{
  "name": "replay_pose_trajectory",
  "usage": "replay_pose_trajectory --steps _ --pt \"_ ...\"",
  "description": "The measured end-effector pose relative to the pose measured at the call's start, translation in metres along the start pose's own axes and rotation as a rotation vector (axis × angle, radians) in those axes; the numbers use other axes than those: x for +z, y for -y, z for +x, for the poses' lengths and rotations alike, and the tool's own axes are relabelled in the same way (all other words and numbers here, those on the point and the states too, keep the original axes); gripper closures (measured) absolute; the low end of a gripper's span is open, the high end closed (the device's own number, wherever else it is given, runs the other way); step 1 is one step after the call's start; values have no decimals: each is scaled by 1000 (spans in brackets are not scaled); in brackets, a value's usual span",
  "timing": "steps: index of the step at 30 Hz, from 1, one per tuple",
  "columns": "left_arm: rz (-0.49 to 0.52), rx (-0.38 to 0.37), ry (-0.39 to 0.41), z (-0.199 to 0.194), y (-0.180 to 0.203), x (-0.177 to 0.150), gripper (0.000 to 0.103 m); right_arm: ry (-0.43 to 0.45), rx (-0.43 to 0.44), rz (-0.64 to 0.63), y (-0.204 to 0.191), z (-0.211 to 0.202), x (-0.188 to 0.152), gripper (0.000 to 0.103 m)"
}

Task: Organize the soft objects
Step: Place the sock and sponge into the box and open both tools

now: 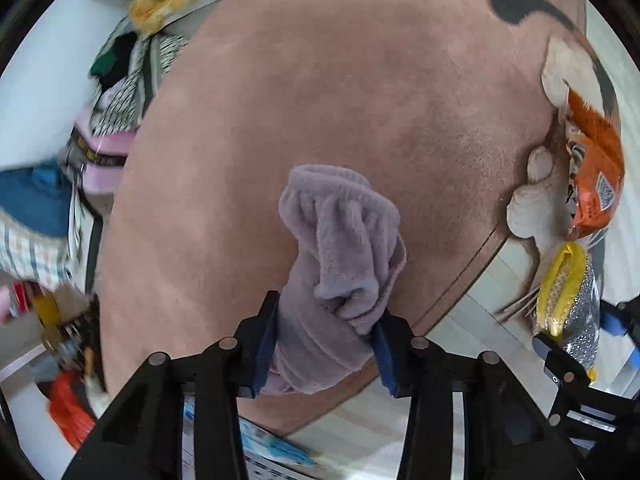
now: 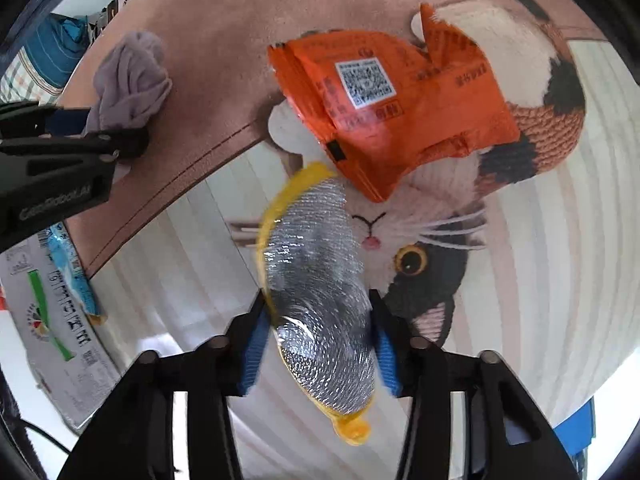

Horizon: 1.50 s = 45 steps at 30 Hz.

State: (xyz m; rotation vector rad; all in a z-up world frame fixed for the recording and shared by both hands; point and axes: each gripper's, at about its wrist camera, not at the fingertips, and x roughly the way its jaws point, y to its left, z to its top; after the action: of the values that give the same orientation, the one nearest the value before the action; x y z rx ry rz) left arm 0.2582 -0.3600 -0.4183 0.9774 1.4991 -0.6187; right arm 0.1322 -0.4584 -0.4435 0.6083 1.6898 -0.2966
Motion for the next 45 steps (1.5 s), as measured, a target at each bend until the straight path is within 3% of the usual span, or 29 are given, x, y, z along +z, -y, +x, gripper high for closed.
replay_pose_trajectory --steps 3,10,18,23,27,31,36,41,45 --pt "-129 -63 30 -13 -18 -21 64 22 -13 14 -3 -4 -10 59" --pt "-441 -344 93 -63 -65 -112 64 102 87 -10 -40 -55 -51 60" --pt "-713 -402 241 -115 -142 -275 64 186 197 -189 -161 -122 -108 60" --pt "-897 -410 231 -96 -194 -378 64 180 252 -317 -262 -130 -160 60" --pt "-1019 -452 190 -56 -224 -436 64 136 262 -398 -341 -110 -188 60" --pt "-1079 -529 117 -6 -242 -462 64 83 235 -442 -402 -73 -205 60" --pt "-1112 -668 37 47 -253 -471 64 37 197 -432 -435 -23 -207 60" --pt "-1096 -725 -21 75 -256 -468 64 5 166 -414 -449 15 -199 60" --pt "-1067 -729 -44 86 -256 -466 62 -7 145 -398 -456 39 -191 59"
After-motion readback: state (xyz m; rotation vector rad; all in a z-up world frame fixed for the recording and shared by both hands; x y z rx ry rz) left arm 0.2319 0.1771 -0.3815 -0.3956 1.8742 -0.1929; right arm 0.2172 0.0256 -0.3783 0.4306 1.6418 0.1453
